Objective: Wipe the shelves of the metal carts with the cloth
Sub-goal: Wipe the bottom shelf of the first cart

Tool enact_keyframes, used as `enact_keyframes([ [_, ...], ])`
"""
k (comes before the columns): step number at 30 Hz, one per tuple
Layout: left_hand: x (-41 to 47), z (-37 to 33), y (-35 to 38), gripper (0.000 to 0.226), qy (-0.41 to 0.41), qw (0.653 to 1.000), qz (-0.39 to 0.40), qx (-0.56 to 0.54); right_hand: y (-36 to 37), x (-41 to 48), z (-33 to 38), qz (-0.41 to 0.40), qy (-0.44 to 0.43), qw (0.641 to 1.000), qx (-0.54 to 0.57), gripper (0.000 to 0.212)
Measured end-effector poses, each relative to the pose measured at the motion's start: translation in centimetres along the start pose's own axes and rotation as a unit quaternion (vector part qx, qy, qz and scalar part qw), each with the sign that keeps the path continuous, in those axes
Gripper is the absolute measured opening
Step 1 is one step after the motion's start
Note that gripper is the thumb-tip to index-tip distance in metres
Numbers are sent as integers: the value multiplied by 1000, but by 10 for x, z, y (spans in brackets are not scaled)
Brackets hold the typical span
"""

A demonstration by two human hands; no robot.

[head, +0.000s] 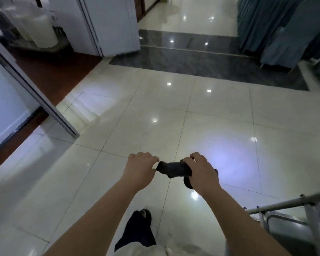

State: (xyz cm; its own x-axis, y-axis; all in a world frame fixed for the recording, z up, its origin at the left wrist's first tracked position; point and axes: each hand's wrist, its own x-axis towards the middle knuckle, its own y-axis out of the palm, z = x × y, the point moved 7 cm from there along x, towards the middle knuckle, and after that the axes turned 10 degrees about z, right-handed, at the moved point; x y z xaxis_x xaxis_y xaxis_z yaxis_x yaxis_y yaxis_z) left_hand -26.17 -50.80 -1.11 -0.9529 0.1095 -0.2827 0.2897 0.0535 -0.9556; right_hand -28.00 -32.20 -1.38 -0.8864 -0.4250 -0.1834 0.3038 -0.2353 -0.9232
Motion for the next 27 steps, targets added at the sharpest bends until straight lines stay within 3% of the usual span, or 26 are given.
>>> enact_keyframes([
  [4, 110, 10, -33, 36, 55, 998, -7, 3, -27, 57, -45, -44, 99, 993, 36, 40],
  [8, 215, -24, -72, 37, 153, 988, 7, -1, -56, 99, -99, -57, 184, 981, 25, 42],
  [16, 392, -171, -115, 33, 297, 955, 28, 2, -114, 161, -237, -45, 268, 962, -42, 42],
  [21, 482, -264, -146, 32, 317, 947, 55, -10, -157, 191, -337, -45, 274, 959, -61, 50],
  [27, 576, -364, -172, 31, 365, 928, 73, 18, -207, 206, -449, -58, 348, 935, 46, 36],
])
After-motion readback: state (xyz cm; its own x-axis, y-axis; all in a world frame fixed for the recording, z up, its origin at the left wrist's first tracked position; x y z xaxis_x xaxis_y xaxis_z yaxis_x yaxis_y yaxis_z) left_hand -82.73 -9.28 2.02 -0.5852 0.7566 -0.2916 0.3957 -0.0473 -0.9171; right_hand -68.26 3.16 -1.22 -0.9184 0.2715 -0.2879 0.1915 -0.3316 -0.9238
